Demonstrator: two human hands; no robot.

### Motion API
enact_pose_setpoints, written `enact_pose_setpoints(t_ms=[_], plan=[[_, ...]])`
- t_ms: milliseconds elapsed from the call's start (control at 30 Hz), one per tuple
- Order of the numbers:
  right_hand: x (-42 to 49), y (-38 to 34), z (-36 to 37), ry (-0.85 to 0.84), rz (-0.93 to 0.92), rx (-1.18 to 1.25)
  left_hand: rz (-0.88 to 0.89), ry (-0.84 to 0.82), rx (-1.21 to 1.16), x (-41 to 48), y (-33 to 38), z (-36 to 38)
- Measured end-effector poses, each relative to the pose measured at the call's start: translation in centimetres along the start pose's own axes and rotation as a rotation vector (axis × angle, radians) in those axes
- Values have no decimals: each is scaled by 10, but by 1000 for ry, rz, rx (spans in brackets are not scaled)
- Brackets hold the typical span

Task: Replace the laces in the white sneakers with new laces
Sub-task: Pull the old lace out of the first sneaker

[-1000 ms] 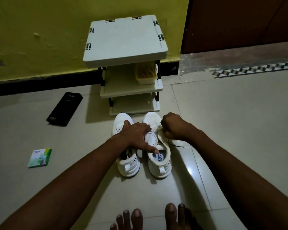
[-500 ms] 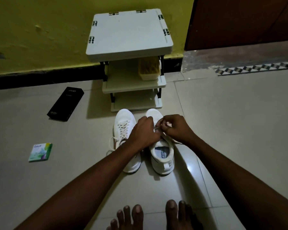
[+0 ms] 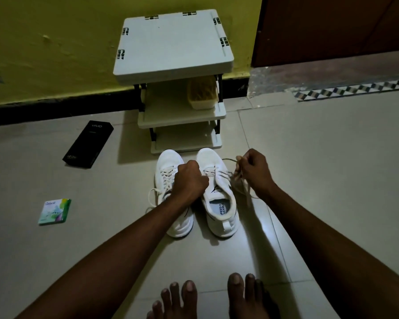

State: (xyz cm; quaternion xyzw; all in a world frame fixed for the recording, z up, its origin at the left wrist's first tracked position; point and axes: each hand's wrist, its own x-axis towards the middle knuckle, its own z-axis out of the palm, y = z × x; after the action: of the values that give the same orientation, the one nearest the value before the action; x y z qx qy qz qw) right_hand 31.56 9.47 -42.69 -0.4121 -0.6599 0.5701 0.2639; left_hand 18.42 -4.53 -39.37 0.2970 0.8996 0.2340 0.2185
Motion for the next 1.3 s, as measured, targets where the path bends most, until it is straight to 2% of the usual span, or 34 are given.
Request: enact_pose_setpoints(t_ms=[100, 200, 300, 433, 600, 700, 767, 833, 900, 933, 967, 1033, 1100, 1133, 1200, 1300], plan=[[1, 4, -14, 44, -23, -97, 72, -22, 34, -2, 4, 0], [-4, 7, -15, 58, -36, -397, 211, -10, 81, -1, 8, -1], [-20, 9, -2, 57, -93, -549, 332, -51, 167, 4, 12, 2], [-44, 8, 12, 126, -271, -473, 384, -66, 283, 15, 21, 4], [-63, 16, 19, 4, -429, -393, 467, -117, 487, 24, 29, 5], [-67, 26, 16, -90, -550, -480, 460, -74, 450, 29, 22, 7], [-68, 30, 13, -116, -577, -509, 369, 6, 296, 33, 15, 6], [-69, 31, 11, -135, -558, -486, 96, 87, -15, 40, 10, 4], [-69, 31, 13, -160, -535, -479, -189, 89, -390, 42, 7, -4], [-69, 31, 15, -175, -528, -488, -251, 63, -486, 45, 5, -6], [-69, 31, 17, -184, -521, -500, -230, 4, -498, 47, 4, -10], [-69, 31, 20, -188, -495, -508, -32, -189, -415, 46, 4, -20], [-70, 32, 21, -187, -471, -481, 175, -362, -223, 44, 8, -31], [-71, 32, 21, -187, -465, -464, 248, -364, -75, 44, 9, -31], [-71, 31, 21, -187, -447, -458, 275, -225, 116, 44, 7, -23], [-69, 29, 22, -170, -421, -471, 271, -70, -55, 37, 1, -9]])
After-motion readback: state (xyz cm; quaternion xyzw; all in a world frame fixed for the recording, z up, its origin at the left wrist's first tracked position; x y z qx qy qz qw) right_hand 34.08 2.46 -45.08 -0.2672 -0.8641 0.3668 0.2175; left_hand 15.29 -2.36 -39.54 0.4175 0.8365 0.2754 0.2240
